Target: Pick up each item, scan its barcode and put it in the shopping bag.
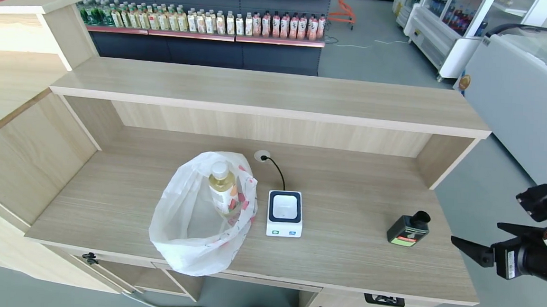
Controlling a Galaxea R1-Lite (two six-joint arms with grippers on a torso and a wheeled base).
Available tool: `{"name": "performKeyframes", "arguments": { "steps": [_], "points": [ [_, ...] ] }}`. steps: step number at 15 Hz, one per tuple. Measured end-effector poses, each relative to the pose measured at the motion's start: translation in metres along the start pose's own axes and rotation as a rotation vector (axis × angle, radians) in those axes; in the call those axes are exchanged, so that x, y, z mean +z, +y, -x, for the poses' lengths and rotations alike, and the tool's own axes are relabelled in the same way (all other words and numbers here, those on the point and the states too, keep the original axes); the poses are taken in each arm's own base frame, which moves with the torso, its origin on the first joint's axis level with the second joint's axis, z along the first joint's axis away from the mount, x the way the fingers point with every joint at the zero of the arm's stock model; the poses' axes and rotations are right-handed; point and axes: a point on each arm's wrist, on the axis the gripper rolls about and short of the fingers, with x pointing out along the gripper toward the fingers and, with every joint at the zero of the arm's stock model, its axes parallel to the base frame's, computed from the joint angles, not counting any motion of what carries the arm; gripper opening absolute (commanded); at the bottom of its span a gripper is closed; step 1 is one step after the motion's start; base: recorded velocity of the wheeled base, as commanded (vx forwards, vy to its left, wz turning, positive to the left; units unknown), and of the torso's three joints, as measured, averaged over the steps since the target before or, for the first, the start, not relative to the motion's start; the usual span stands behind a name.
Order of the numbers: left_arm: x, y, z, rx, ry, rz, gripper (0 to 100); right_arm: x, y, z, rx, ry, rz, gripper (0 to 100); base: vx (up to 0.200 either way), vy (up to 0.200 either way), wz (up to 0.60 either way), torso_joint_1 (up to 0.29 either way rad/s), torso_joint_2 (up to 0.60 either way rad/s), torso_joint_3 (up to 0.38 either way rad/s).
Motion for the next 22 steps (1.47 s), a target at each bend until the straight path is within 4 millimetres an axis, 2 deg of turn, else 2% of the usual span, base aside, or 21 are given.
{"name": "performKeyframes", "arguments": {
  "steps": [4, 10, 13, 16, 20, 22],
  "points": [
    [0.000, 0.000, 0.000, -0.001, 0.001, 0.000, 100, -0.010, -0.018, -0.042, -0.096, 0.150, 0.132, 100, 0.000, 0.000, 0.00, 0.000, 0.00, 0.000],
    [0.000, 0.000, 0.000, 0.002, 0.000, 0.000, 100, -0.019, -0.019, -0.094, -0.057, 0.242, 0.219, 100, 0.000, 0.000, 0.00, 0.000, 0.00, 0.000],
    [0.000, 0.000, 0.000, 0.000, 0.000, 0.000, 100, -0.016, -0.012, -0.119, -0.021, 0.209, 0.251, 100, 0.000, 0.000, 0.00, 0.000, 0.00, 0.000],
    [0.000, 0.000, 0.000, -0.001, 0.000, 0.000, 100, -0.010, 0.006, -0.145, 0.057, 0.160, 0.288, 100, 0.000, 0.000, 0.00, 0.000, 0.00, 0.000],
    [0.000, 0.000, 0.000, 0.000, 0.000, 0.000, 100, -0.014, 0.017, -0.165, 0.096, 0.165, 0.339, 100, 0.000, 0.000, 0.00, 0.000, 0.00, 0.000],
    [0.000, 0.000, 0.000, 0.000, 0.000, 0.000, 100, -0.018, 0.017, -0.171, 0.100, 0.178, 0.356, 100, 0.000, 0.000, 0.00, 0.000, 0.00, 0.000]
  ]
}}
